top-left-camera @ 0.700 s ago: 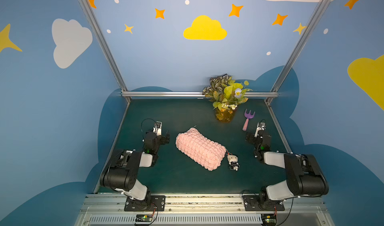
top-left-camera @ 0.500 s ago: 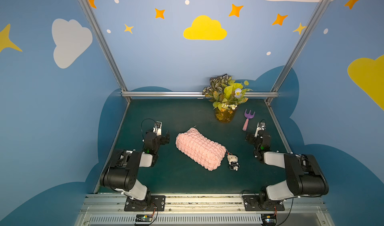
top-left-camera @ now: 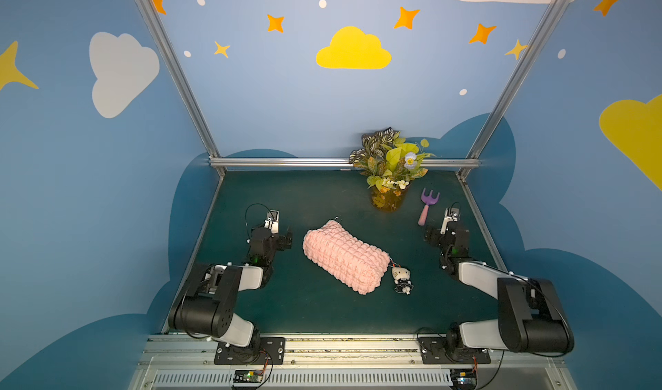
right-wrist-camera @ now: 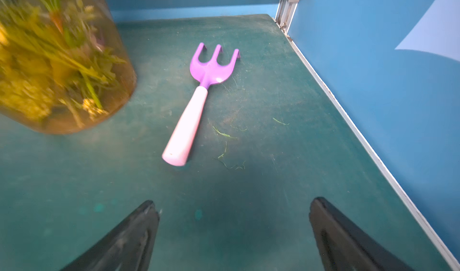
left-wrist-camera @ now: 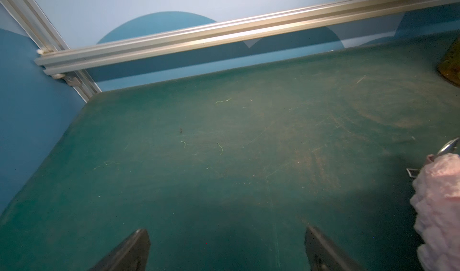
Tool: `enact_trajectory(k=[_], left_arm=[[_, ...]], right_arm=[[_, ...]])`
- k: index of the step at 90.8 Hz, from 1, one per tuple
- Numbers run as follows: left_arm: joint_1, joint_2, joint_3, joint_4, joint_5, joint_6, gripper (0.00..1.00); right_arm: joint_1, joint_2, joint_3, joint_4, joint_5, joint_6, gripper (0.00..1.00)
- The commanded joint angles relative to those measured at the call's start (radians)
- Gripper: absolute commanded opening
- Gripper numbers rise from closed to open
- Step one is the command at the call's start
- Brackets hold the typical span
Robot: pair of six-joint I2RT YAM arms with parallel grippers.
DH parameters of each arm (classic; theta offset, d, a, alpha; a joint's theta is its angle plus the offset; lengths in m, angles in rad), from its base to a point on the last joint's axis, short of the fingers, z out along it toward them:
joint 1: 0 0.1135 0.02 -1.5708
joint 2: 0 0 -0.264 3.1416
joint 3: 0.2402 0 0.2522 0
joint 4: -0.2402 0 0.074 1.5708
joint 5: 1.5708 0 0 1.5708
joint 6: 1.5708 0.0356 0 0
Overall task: Remove the decoration from the bag
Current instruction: Move the bag to the center of the board.
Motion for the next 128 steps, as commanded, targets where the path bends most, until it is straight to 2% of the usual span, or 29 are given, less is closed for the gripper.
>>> enact_trajectory(k=[1, 9, 18, 30, 40, 54, 65, 79, 96, 115, 121, 128], left_arm=[[-0.034, -0.124, 0.089, -0.196, -0.145, 0.003, 1.0], [-0.05, -0.232, 0.194, -0.439, -0.146, -0.09, 1.0], [-0.065, -0.336, 0.316, -0.734, -0.054, -0.212, 1.0], [-0.118, -0.396, 0.437, -0.995, 0.041, -0.355, 1.0], [-0.191, -0.402, 0.496, -1.104, 0.112, -0.484, 1.0], [-0.324, -0.342, 0.549, -1.129, 0.159, -0.642, 1.0], [-0.43, -0.236, 0.639, -1.13, 0.192, -0.683, 1.0], [-0.536, -0.088, 0.777, -1.151, 0.21, -0.604, 1.0], [-0.612, 0.081, 0.948, -1.253, 0.264, -0.307, 1.0], [-0.691, 0.263, 1.092, -1.341, 0.334, -0.142, 1.0], [-0.725, 0.321, 1.144, -1.372, 0.316, -0.102, 1.0], [-0.765, 0.378, 1.205, -1.414, 0.241, -0.073, 1.0]], right_arm=[[-0.011, -0.101, 0.167, -0.405, -0.078, 0.178, 0.98], [-0.015, -0.112, 0.194, -0.492, -0.163, 0.379, 0.98], [-0.01, -0.104, 0.196, -0.517, -0.337, 0.469, 0.98], [0.023, -0.098, 0.212, -0.585, -0.419, 0.533, 0.98], [0.068, -0.079, 0.253, -0.665, -0.481, 0.539, 0.97], [0.136, -0.03, 0.328, -0.791, -0.569, 0.506, 0.92], [0.174, -0.006, 0.345, -0.811, -0.631, 0.504, 0.89], [0.179, -0.018, 0.311, -0.794, -0.619, 0.545, 0.88], [0.174, -0.05, 0.262, -0.803, -0.57, 0.574, 0.89], [0.124, -0.057, 0.249, -0.848, -0.507, 0.572, 0.9], [0.103, -0.066, 0.242, -0.86, -0.499, 0.556, 0.89], [0.088, -0.07, 0.242, -0.869, -0.526, 0.52, 0.85]])
